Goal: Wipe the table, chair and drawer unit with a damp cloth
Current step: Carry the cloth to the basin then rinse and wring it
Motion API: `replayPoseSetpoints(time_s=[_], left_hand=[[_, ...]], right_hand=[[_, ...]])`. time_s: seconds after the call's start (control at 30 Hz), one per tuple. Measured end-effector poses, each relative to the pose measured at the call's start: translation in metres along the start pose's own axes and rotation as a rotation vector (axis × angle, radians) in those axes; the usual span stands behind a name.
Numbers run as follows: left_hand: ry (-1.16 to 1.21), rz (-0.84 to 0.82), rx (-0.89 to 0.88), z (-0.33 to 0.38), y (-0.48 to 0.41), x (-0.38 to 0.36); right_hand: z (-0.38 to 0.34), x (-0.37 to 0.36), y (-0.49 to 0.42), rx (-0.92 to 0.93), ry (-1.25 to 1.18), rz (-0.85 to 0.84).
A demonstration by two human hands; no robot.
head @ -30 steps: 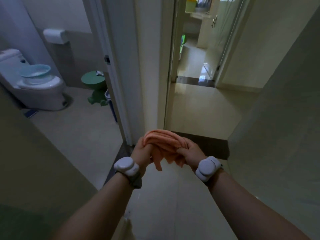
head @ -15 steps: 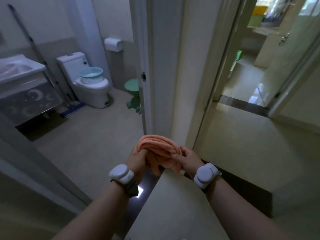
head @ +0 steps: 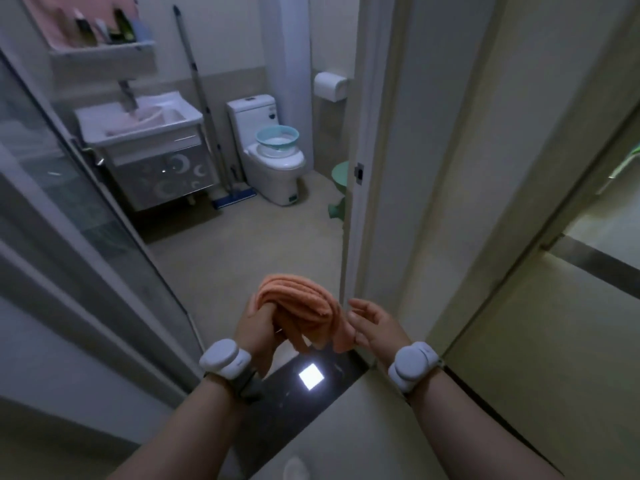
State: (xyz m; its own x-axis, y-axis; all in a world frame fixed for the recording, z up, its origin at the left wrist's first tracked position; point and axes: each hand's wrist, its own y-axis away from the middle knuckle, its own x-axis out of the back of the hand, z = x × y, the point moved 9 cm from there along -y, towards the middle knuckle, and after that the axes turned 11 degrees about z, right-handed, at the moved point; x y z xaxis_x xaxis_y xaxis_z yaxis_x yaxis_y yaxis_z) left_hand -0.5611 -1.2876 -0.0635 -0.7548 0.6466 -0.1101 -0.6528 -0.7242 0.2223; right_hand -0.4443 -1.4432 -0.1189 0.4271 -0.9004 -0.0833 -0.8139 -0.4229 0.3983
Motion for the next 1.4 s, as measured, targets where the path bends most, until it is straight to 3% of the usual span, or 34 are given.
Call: replayPoseSetpoints(time_s=[0.17, 0.33, 0.77, 0.87, 1.17, 1.4], left_hand=[[0.032, 0.055, -0.034, 0.013, -0.062, 0.02], [0.077, 0.177, -0.084, 0.04, -0.132, 0.029], [0.178, 0.426, 0.03, 0.05, -0.278, 0.085], [0.216, 0.548, 0.052, 0.05, -0.315, 0.118], [0.212, 0.678, -0.028, 0.113, -0.416, 0.151], [0.232, 0.752, 0.037, 0.099, -0.471, 0.168]], right_hand=[[-0.033, -0.052, -0.057, 0.077, 0.221, -0.087], [-0.073, -0.091, -0.117, 0.106, 0.268, -0.122], [-0.122, -0.194, -0.251, 0.228, 0.493, -0.195], [-0.134, -0.245, -0.294, 0.271, 0.524, -0.262], [-0.205, -0.366, -0.397, 0.427, 0.574, -0.441], [-0.206, -0.438, -0.451, 0.366, 0.592, -0.519]])
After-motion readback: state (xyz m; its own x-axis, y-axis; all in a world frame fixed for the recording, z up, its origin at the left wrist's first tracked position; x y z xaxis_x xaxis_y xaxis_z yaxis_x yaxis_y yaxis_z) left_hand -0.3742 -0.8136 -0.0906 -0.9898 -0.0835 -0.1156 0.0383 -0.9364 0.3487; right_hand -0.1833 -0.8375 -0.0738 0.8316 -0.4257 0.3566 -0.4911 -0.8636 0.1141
